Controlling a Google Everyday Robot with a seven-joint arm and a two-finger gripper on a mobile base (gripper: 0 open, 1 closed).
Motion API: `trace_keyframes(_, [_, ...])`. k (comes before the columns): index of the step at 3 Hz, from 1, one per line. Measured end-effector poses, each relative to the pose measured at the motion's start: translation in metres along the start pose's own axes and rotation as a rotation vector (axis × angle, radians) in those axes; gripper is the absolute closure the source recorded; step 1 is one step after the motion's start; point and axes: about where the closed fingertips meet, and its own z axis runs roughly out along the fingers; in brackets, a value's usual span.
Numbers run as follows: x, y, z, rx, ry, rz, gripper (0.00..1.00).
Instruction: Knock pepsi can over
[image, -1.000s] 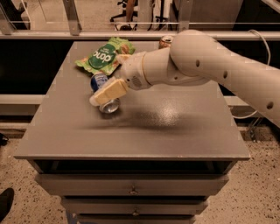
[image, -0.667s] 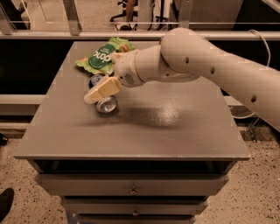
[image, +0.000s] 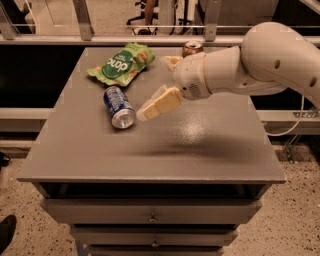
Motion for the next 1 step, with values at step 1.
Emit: trace_keyframes(1, [-0.0012,0.0044,-0.0724,0.046,0.016,-0.01,0.0])
